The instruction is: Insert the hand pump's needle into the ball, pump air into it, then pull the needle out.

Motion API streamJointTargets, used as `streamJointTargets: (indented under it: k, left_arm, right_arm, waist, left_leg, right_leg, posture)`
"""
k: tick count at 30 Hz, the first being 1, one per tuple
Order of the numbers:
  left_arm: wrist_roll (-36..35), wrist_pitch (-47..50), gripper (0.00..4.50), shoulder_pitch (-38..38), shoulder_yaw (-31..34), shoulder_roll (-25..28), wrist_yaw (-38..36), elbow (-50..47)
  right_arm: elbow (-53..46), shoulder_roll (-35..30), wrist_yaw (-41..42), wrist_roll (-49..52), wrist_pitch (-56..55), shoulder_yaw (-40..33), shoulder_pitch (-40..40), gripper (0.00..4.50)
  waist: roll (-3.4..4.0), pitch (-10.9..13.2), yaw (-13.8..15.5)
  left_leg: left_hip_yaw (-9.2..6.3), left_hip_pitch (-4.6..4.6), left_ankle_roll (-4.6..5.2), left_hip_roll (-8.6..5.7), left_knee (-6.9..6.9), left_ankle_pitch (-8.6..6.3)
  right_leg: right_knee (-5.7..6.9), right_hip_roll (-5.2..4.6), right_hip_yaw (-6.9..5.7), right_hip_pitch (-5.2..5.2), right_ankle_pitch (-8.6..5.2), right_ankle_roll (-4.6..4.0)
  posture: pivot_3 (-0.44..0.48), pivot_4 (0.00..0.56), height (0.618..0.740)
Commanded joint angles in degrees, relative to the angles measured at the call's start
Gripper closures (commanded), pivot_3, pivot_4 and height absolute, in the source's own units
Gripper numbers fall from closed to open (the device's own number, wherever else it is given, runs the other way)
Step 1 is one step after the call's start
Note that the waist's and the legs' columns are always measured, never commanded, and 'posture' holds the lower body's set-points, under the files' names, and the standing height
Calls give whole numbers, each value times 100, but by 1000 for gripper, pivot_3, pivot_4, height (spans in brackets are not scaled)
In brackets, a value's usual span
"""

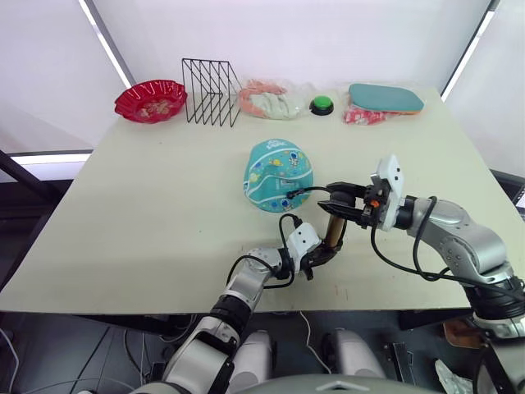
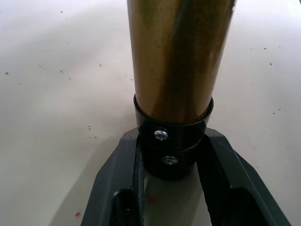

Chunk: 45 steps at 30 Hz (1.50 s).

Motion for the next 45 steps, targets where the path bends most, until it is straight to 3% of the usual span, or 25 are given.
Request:
streamJointTargets:
  k: [1,7,10,16,19,29,33,37,40,45]
  left_arm:
    - [13,135,3413,189,-38,73,-105,231]
    - [12,94,3413,142,-20,87,-98,359]
    - [6,61,3413,137,-26,103,-107,416]
    - [0,-13,3414,99,-17,107,-122,541]
    - [-6,-54,3414,102,-14,112,-125,574]
    - [-6,-79,3430,169,-25,130,-112,512]
    - [-4,-54,3430,194,-26,132,-90,446]
    - [-6,-18,3430,211,-19,134,-69,388]
    - [-10,29,3431,247,-20,152,-68,290]
    - [-29,97,3431,286,-7,180,-55,202]
  right_arm:
    - [-145,-318,-123,57,567,-375,-69,2521]
    - [-716,-811,-221,1003,1478,-1342,-822,2521]
    - [-772,-1064,-316,1470,1919,-1724,-1226,2521]
    - [-535,-1562,-478,2179,2638,-2193,-2151,2521]
    - [-510,-1555,-573,2174,2761,-2075,-2201,2521]
    - [-463,-994,-358,903,1652,-793,-755,2521]
    - [118,-583,-221,-5,812,130,-111,2521]
    - [659,-143,-162,-517,311,597,158,2521]
    - [825,15,-118,-761,112,694,221,2521]
    - [468,1,-118,-456,331,212,-24,2521]
  waist:
    - [7,13,4]
    - [47,81,30]
    - [49,90,33]
    - [48,135,33]
    - [47,135,29]
    - [21,91,-7]
    - [0,43,-18]
    - [-6,32,-32]
    - [7,16,-59]
    - [12,6,-76]
  left_leg:
    - [0,-3,0,0,0,0]
    - [-4,-45,0,-10,3,0]
    - [-6,-122,2,-26,23,3]
    - [-3,-129,4,-34,27,2]
    - [-3,-129,5,-34,27,1]
    - [4,-95,6,-28,27,0]
    - [4,-76,6,-16,27,0]
    - [8,3,8,-9,5,-3]
    - [9,7,8,3,5,-3]
    - [6,5,7,7,4,-3]
  right_leg:
    - [0,0,0,-2,0,0]
    - [-1,-7,-2,-33,1,-1]
    - [6,-17,1,-104,23,-14]
    - [2,-27,2,-106,24,-16]
    - [2,-27,2,-106,23,-15]
    - [6,-22,5,-79,10,10]
    - [8,-10,4,-65,10,12]
    - [-1,-6,8,2,5,9]
    - [0,2,8,4,5,9]
    - [0,8,7,3,5,9]
  posture:
    - [0,150,740]
    - [0,150,740]
    - [0,150,740]
    - [0,150,740]
    - [0,150,740]
    - [0,150,740]
    - [0,150,740]
    - [0,150,740]
    - [0,150,740]
    - [0,150,740]
